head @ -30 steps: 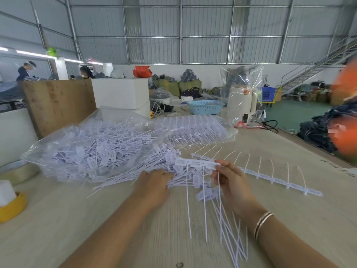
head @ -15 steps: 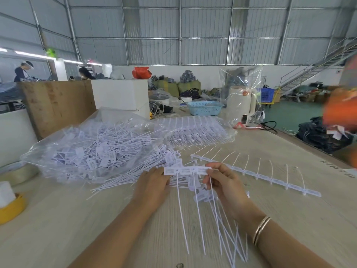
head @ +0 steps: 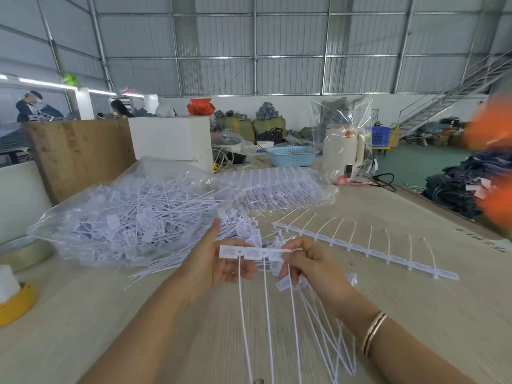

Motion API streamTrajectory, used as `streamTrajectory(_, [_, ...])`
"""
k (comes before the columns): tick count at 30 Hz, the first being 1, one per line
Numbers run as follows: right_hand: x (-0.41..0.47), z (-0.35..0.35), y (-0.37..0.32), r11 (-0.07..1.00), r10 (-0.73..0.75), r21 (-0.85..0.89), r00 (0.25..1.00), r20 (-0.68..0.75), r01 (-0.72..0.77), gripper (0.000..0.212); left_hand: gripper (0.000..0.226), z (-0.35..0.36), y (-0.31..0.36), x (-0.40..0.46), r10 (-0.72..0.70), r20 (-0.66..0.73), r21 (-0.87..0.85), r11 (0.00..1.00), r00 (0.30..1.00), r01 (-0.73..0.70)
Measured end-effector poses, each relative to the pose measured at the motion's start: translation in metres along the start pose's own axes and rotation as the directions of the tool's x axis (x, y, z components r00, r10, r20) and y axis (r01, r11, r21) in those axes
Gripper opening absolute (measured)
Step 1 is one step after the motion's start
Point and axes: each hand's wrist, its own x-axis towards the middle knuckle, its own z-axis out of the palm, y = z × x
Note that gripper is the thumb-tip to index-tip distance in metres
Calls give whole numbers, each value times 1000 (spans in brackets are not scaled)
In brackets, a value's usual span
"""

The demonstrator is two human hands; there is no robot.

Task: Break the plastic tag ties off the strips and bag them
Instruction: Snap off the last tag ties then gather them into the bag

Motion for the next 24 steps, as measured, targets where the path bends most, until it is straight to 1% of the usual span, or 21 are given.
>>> streamTrajectory(1, [0,0,0,999,6,-51,1000,3,-6,7,68,-2,-2,-5,-22,34,64,998,999,19])
streamTrajectory(3, [0,2,2,987,22,-161,1000,10,-20,6,39,-2,-7,-5,-6,24,277,961,1000,-1])
streamTrajectory(4, [-1,3,4,968,14,-250,1000,6,-12,7,25,-2,-11,-4,21,-7,333,943,1000,-18])
streamTrajectory(5, [-1,3,4,921,-23,-390,1000,3,22,9,16,-2,-14,-2,37,-43,342,939,998,-20])
streamTrajectory(6, [-1,3,5,825,-89,-559,996,17,83,12,12,-1,-17,-2,48,-66,330,944,997,-23])
streamTrajectory(7, [-1,3,5,694,-167,-702,984,56,158,16,11,0,-20,-2,57,-71,308,951,996,-33])
streamTrajectory(8, [0,3,4,568,-238,-790,965,110,230,20,11,1,-23,-2,67,-68,280,959,995,-45])
streamTrajectory(9, [0,3,3,487,-281,-827,947,155,280,24,11,2,-25,-2,76,-64,254,965,995,-58])
streamTrajectory(11, [3,3,1,427,-305,-846,931,198,320,24,12,7,-27,-2,87,-68,233,970,994,-69])
streamTrajectory(13, [4,2,-1,388,-315,-858,923,220,337,20,20,11,-32,-3,90,-80,242,968,993,-68])
streamTrajectory(15, [2,0,-1,356,-318,-866,917,241,351,20,18,13,-36,-4,107,-85,266,960,991,-81])
streamTrajectory(18, [0,-1,-1,349,-321,-863,912,256,365,21,9,15,-36,-6,128,-75,283,954,989,-102])
streamTrajectory(21, [0,0,0,338,-286,-870,920,269,359,22,12,15,-35,-9,138,-66,304,946,988,-112])
streamTrajectory(24, [0,0,-1,402,-205,-852,940,273,335,27,9,13,-35,-10,156,-45,324,937,987,-134])
